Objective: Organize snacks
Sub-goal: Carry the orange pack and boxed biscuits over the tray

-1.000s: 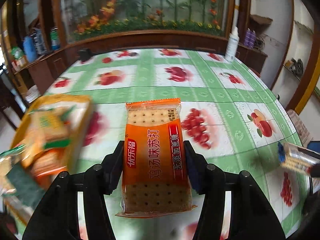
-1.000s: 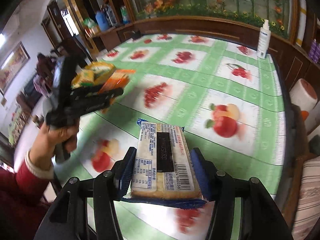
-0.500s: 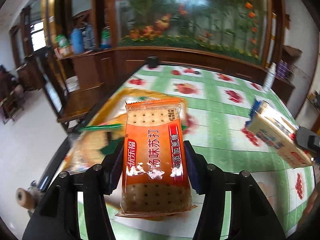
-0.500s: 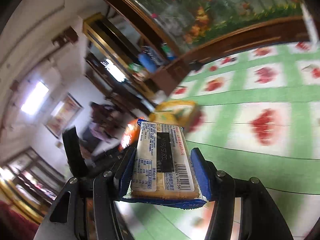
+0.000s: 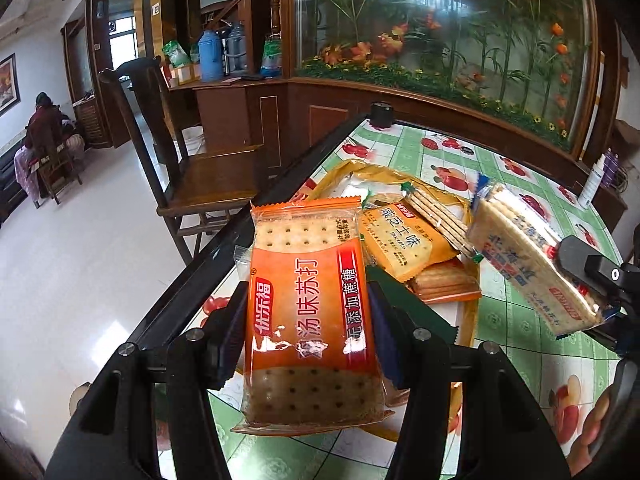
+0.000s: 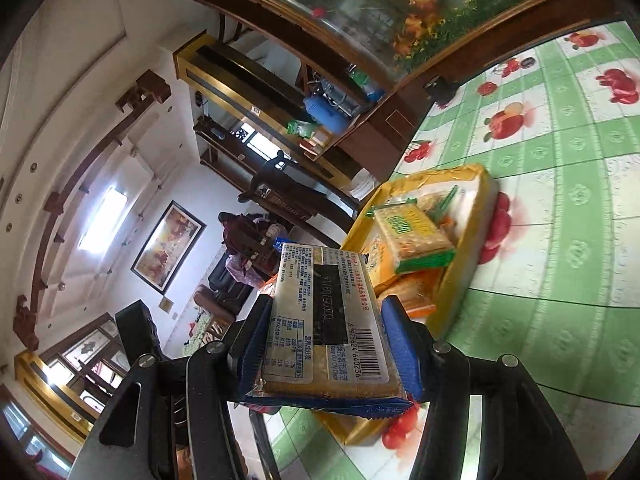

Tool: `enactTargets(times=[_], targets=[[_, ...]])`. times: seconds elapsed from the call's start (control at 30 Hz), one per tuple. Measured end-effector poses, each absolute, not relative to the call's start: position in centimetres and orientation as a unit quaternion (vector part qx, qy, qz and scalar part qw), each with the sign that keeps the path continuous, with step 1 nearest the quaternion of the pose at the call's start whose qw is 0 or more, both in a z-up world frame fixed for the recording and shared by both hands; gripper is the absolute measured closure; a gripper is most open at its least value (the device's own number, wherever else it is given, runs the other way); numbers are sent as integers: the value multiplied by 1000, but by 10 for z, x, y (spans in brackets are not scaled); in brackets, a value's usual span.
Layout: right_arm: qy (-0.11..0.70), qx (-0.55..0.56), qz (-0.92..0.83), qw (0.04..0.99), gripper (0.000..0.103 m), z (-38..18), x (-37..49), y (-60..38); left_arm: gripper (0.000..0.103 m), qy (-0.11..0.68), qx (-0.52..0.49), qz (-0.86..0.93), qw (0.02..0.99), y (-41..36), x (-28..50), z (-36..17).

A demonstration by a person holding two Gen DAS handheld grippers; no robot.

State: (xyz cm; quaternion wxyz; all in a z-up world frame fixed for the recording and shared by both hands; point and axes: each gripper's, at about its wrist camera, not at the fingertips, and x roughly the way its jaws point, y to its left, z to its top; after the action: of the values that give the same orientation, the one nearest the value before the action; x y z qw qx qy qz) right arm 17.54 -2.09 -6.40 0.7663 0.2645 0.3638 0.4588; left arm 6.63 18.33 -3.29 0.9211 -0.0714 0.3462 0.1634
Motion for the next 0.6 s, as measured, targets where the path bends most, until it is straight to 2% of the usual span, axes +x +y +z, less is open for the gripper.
enactTargets(times=[0.6], targets=[[319,198,434,819,47,-54,165,10,48,335,-70,174,923,199,65,-35]])
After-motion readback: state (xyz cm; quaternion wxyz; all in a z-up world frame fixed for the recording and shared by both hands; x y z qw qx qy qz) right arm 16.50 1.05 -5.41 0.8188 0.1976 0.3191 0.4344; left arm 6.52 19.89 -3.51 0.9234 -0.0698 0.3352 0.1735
